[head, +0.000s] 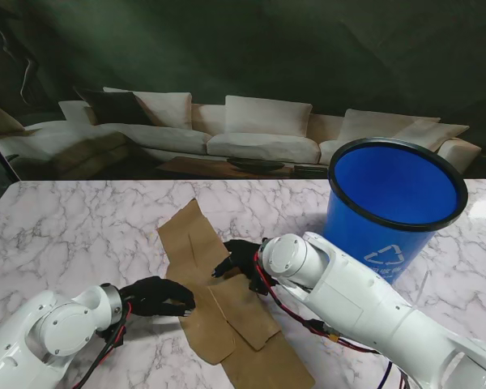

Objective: Fold the flattened cardboard along its creases and drop it into the bin

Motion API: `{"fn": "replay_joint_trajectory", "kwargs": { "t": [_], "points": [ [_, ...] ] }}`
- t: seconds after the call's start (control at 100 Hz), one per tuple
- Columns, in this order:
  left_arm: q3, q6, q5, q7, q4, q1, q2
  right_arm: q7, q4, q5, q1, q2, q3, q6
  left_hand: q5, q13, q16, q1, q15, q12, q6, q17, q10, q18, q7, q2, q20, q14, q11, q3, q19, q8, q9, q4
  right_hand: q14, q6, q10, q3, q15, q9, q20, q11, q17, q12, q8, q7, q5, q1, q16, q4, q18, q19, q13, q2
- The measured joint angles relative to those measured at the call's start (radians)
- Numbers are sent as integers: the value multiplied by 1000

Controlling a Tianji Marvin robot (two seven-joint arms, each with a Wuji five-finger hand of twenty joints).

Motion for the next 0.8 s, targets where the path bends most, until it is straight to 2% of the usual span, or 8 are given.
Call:
{"fn": "replay_joint_trajectory", "kwargs": {
  "t": [0.1,0.29,0.48,0.61,0.68,0.7,0.77,0.8],
  "points": [
    [0,0,0,0,0,0,0,34,-21,-12,9,17,-8,-1,0,11,1,0,4,0,0,0,-16,0,0,0,0,21,0,0,-4,0,0,0,-11,-30,-1,25,-111,-67,-22,10,-39,-27,1,-12,0,98,-36,-82,-42,-45,0,-32],
    [-1,0,0,1,1,0,0,92,-60,-6,24,43,-16,5,0,14,1,0,13,0,-16,0,-52,0,0,0,0,28,2,0,-10,0,0,0,-31,-31,55,32,-278,-271,-33,10,-102,-16,1,-23,-25,164,-61,-145,-145,-176,-52,-32],
    [-1,-3,-1,2,1,1,0,73,-80,5,12,45,7,46,0,19,3,0,14,0,-43,0,-84,0,0,0,0,45,2,0,-10,0,0,0,-32,-29,85,44,-265,-155,-19,-40,26,-17,-10,-14,365,180,-23,-184,-156,-174,4,-74],
    [-12,-8,0,12,-3,12,-5,22,-109,6,-26,39,44,88,0,23,3,0,14,-4,-43,0,-84,0,0,0,0,52,-3,0,-10,0,-2,0,-32,-29,87,56,-200,-124,15,-65,49,31,-10,-13,495,181,20,-184,-156,-130,15,-100],
    [-25,-9,6,18,-12,27,-8,-20,-132,-2,-54,35,68,99,0,25,3,0,14,-17,-37,0,-84,0,0,0,0,52,-37,0,-10,0,-11,0,-32,-29,88,73,-166,-121,35,-80,51,69,46,-13,537,181,36,-184,-156,-110,15,-101],
    [-30,-11,10,22,-16,32,-9,-37,-140,-6,-64,33,78,101,0,25,3,0,14,-18,-32,0,-64,0,0,0,0,52,-44,0,-10,0,-13,0,-29,-28,88,81,-159,-118,39,-85,56,73,60,-13,547,181,43,-184,-156,-108,15,-101],
    [-41,-13,23,38,-23,47,-11,-98,-160,-24,-92,24,104,109,-16,25,3,0,14,-13,-7,0,88,0,-6,0,0,65,-34,0,-10,0,-11,0,-18,-28,88,83,-130,-106,41,-86,58,85,76,-13,596,181,60,-187,-156,-103,15,-110],
    [-42,-13,24,45,-23,51,-11,-122,-164,-33,-98,20,109,112,-17,25,3,0,15,-14,-6,0,109,0,-6,0,0,67,-43,0,-10,0,-12,0,-14,-28,88,83,-129,-106,42,-86,58,87,83,-13,608,181,60,-187,-156,-101,15,-111]
  ]
}}
